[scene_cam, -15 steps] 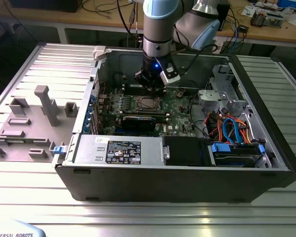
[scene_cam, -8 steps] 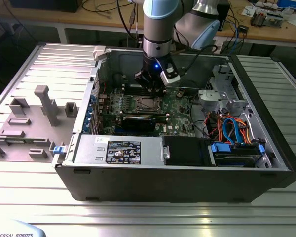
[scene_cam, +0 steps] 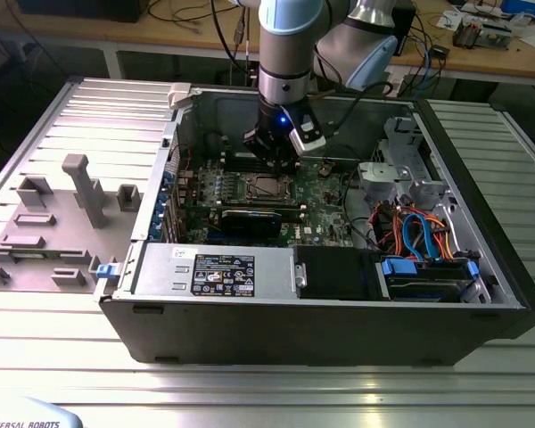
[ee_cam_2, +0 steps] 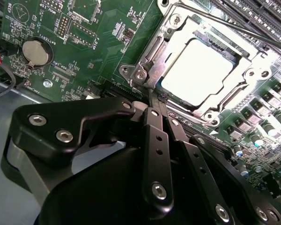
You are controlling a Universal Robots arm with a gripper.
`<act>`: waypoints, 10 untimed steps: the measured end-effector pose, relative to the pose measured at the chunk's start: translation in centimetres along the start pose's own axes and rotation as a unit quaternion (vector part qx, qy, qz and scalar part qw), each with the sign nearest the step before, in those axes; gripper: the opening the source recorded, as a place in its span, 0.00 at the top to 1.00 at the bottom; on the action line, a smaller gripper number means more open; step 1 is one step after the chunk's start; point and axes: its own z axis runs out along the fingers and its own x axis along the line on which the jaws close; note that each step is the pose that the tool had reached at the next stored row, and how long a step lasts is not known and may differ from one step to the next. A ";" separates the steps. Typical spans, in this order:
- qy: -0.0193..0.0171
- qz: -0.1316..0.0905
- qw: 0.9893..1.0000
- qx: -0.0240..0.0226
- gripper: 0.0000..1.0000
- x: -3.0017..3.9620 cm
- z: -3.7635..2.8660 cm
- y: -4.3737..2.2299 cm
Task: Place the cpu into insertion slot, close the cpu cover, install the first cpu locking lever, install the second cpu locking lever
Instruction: 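Install the first cpu locking lever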
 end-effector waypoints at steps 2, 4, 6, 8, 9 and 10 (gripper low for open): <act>0.000 0.000 1.000 0.000 0.89 -0.01 0.04 0.00; 0.000 0.000 1.000 0.000 0.89 -0.02 0.08 0.00; 0.000 0.000 1.000 0.000 0.89 -0.04 0.11 -0.01; 0.000 0.000 1.000 0.000 0.89 -0.06 0.12 -0.01; 0.000 0.000 1.000 0.000 0.89 -0.09 0.14 -0.01; 0.000 0.000 1.000 0.000 0.89 -0.11 0.14 -0.01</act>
